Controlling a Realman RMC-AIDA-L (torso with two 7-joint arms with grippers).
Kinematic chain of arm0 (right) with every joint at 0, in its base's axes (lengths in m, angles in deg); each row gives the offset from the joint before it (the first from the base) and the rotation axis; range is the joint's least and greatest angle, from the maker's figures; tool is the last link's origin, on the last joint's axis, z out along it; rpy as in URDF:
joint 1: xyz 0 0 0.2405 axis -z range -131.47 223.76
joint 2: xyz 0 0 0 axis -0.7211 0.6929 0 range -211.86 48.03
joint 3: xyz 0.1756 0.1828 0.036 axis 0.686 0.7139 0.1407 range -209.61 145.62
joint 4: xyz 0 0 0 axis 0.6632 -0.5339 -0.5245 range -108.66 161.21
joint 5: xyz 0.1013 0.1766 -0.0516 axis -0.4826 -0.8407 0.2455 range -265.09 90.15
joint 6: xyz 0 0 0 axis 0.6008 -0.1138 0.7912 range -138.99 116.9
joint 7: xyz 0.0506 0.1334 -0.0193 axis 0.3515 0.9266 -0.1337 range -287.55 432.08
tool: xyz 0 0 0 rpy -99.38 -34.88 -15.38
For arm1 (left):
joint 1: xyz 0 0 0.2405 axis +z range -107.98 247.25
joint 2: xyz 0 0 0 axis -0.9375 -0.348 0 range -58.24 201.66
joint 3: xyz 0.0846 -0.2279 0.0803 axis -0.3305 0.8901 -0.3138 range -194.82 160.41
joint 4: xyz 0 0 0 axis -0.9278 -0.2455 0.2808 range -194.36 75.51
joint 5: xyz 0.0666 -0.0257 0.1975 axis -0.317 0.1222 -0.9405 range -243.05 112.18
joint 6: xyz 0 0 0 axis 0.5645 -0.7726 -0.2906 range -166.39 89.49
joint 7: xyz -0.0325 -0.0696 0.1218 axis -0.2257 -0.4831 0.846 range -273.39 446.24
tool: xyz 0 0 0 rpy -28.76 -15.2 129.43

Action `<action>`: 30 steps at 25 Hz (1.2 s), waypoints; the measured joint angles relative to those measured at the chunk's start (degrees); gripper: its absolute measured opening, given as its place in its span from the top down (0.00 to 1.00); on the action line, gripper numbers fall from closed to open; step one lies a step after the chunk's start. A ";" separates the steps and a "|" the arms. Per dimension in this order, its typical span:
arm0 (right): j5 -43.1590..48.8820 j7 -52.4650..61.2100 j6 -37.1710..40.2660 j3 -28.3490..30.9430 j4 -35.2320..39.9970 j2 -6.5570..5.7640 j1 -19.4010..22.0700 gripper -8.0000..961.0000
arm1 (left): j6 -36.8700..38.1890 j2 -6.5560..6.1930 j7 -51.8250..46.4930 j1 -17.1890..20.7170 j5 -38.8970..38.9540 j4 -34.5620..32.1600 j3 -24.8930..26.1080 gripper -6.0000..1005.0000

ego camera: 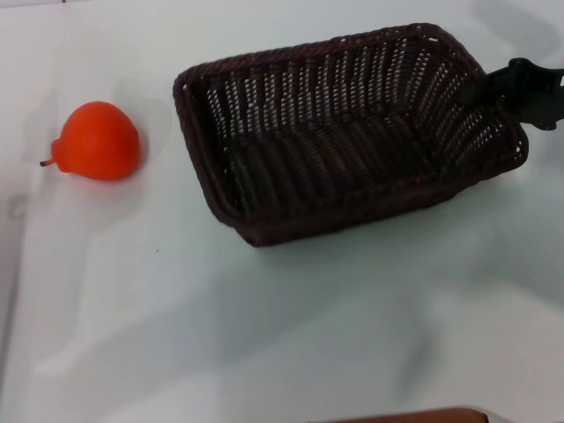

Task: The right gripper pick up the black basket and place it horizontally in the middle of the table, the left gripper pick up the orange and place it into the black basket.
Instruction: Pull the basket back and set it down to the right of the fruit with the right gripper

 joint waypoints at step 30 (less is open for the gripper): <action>-8.93 -2.78 1.65 -3.10 -3.46 -1.02 2.39 0.39 | 3.51 -1.45 -4.75 0.39 -0.73 1.80 -9.73 0.14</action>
